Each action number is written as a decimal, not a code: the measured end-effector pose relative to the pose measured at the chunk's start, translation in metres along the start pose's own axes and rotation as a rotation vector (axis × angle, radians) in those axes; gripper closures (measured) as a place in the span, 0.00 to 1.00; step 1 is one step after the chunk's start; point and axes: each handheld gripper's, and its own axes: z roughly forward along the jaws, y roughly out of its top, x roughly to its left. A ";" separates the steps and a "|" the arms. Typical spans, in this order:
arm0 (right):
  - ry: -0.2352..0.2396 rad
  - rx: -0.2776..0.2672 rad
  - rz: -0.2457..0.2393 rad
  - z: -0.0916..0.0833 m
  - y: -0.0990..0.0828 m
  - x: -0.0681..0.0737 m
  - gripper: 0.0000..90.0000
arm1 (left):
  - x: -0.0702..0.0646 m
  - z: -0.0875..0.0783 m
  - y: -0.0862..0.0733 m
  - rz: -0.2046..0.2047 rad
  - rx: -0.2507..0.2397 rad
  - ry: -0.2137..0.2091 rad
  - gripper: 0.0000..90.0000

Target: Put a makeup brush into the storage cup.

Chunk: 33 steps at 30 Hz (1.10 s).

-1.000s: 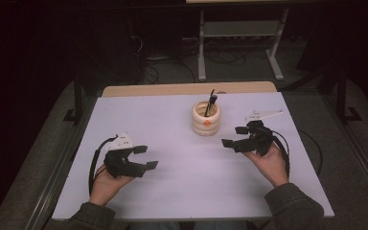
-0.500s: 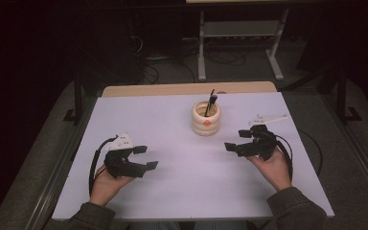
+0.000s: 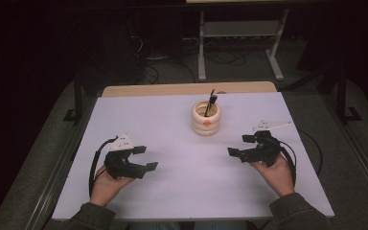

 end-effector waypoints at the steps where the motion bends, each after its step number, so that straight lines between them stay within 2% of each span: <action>1: 0.000 0.000 -0.001 -0.001 -0.002 0.001 0.16 | 0.000 0.000 0.000 0.001 0.000 0.001 0.26; 10: -0.005 -0.016 0.012 -0.011 -0.015 0.002 0.16 | 0.000 -0.005 -0.009 0.005 0.026 0.027 0.25; 18: -0.016 -0.022 0.020 -0.020 -0.027 -0.001 0.16 | 0.005 -0.014 -0.021 -0.019 0.015 0.061 0.25; 33: -0.045 -0.025 0.042 -0.032 -0.045 -0.005 0.16 | -0.001 -0.021 -0.036 -0.022 0.018 0.080 0.24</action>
